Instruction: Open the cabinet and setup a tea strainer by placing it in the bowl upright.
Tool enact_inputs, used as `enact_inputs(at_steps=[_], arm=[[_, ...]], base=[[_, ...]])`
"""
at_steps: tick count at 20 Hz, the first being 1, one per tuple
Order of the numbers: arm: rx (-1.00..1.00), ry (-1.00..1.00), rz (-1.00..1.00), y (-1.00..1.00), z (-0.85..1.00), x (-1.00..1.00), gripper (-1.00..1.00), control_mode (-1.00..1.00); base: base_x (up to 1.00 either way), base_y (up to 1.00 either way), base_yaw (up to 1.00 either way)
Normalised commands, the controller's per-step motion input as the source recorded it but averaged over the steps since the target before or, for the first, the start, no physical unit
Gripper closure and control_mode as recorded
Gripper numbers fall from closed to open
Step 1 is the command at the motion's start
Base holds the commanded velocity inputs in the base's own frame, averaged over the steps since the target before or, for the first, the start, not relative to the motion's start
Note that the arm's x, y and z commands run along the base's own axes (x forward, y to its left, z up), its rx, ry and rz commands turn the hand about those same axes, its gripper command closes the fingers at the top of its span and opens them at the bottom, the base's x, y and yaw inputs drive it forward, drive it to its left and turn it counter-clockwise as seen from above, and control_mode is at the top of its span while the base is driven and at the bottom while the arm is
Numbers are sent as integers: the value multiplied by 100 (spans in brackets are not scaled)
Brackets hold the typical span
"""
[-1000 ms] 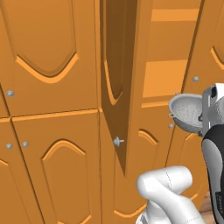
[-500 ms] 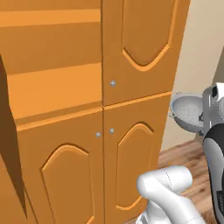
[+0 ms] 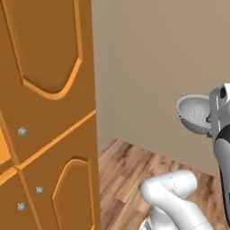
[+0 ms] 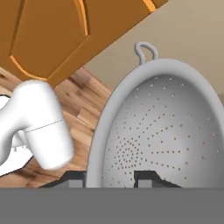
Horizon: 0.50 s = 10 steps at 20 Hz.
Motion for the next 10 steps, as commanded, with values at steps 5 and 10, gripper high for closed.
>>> enact_inputs(at_steps=[5, 10], arm=[[0, 0, 0, 0, 0, 0, 100, 100], [0, 0, 0, 0, 0, 0, 100, 100]], base=[[0, 0, -100], [0, 0, -100]])
